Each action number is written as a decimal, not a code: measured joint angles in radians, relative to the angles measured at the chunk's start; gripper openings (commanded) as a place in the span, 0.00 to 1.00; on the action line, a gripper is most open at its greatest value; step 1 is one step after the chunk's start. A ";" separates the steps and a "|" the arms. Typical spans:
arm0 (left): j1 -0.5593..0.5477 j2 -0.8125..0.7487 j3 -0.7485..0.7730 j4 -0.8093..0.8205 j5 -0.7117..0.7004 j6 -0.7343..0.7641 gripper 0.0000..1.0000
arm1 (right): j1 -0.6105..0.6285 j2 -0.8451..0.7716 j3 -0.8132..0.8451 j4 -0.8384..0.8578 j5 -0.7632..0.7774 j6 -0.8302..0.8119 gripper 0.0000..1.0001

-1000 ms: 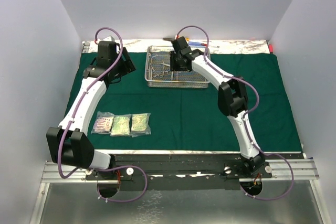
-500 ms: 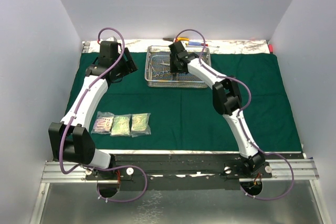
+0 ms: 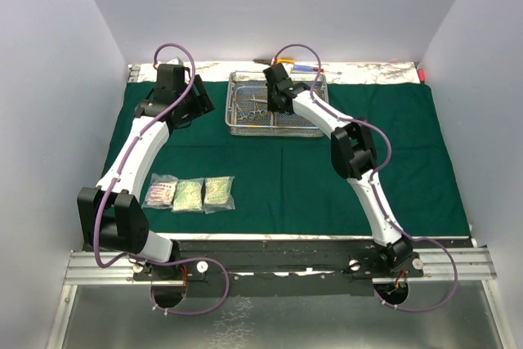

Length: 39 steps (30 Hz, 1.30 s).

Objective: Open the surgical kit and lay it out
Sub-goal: Pick up the medical item from the container, then place the medical item in the surgical kit.

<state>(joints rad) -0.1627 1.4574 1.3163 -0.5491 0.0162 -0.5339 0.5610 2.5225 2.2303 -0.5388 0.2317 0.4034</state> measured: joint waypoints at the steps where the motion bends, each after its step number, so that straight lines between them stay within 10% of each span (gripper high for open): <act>1: 0.000 0.000 0.000 0.002 0.003 0.001 0.76 | 0.000 -0.004 -0.001 0.000 0.004 0.000 0.01; 17: 0.000 0.000 0.019 0.058 0.179 0.053 0.76 | -0.008 -0.348 -0.076 0.201 -0.028 0.036 0.00; 39: -0.077 -0.047 0.003 0.247 0.647 -0.053 0.67 | -0.027 -0.817 -0.808 0.808 -0.636 0.333 0.01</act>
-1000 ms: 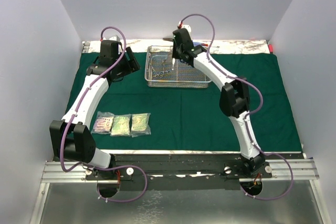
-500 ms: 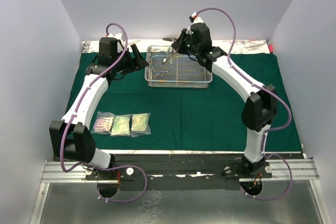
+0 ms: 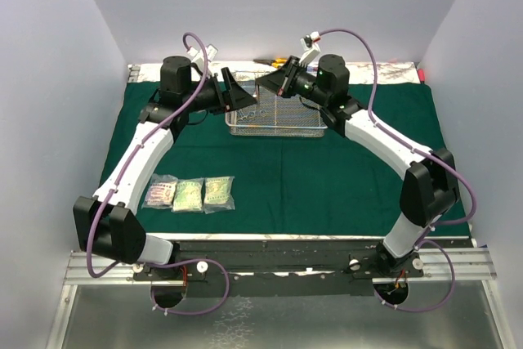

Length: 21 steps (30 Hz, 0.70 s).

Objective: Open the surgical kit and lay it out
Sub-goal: Place the medical item in the surgical kit.

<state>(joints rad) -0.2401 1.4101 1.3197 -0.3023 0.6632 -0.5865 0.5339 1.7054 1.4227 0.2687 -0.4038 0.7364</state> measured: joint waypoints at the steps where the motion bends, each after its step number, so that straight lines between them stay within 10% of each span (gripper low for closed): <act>1: -0.011 -0.008 -0.005 0.012 0.001 -0.011 0.64 | 0.000 0.000 -0.015 0.009 -0.007 0.011 0.01; 16: -0.093 -0.009 -0.089 0.083 -0.085 -0.114 0.44 | 0.010 0.000 -0.073 -0.002 -0.021 0.104 0.01; 21: -0.099 0.006 -0.089 0.085 -0.113 -0.125 0.20 | 0.015 0.000 -0.073 -0.029 -0.028 0.105 0.00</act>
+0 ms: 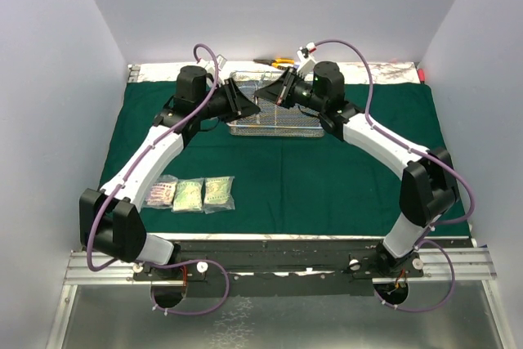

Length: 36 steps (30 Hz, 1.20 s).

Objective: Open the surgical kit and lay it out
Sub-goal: Place the medical item in the surgical kit.

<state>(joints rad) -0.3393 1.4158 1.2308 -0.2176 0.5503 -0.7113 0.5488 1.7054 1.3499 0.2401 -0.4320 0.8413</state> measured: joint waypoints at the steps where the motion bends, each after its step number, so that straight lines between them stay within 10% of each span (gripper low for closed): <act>1: -0.002 0.002 0.000 0.000 -0.004 -0.003 0.14 | 0.002 0.000 0.000 -0.007 0.000 0.000 0.01; 10: -0.011 0.024 0.000 -0.002 -0.011 -0.014 0.00 | 0.012 0.006 0.002 -0.056 0.005 0.004 0.02; 17: -0.012 0.025 -0.021 0.000 -0.029 -0.018 0.00 | 0.014 0.015 0.022 -0.109 0.018 0.005 0.55; 27: -0.093 0.009 -0.154 -0.045 -0.164 -0.008 0.00 | 0.019 -0.114 -0.025 -0.402 0.270 -0.003 0.57; 36: -0.402 -0.004 -0.201 -0.201 -0.537 -0.056 0.00 | 0.019 -0.332 -0.221 -0.680 0.527 0.055 0.56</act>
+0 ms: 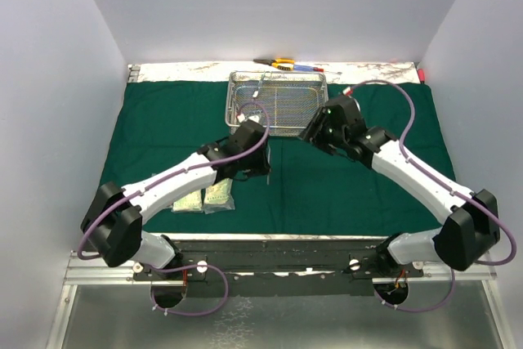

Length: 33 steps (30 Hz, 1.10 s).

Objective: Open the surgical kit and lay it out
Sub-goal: Place the medical item in the surgical kit.

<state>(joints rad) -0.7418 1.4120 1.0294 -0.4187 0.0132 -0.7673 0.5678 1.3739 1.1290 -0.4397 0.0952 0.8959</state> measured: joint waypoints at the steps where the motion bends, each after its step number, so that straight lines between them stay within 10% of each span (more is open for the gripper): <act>1: -0.029 0.000 -0.006 -0.012 -0.031 -0.014 0.00 | 0.000 -0.017 -0.028 -0.020 0.011 0.012 0.56; 27: -0.213 0.195 -0.117 -0.097 -0.321 -0.177 0.00 | 0.000 -0.203 -0.259 -0.141 0.055 0.163 0.53; 33: -0.219 0.198 -0.123 -0.092 -0.322 -0.172 0.18 | 0.000 -0.203 -0.270 -0.141 0.055 0.171 0.53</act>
<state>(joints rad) -0.9611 1.6100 0.9062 -0.5106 -0.3092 -0.9390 0.5678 1.1709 0.8593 -0.5808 0.1501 1.0668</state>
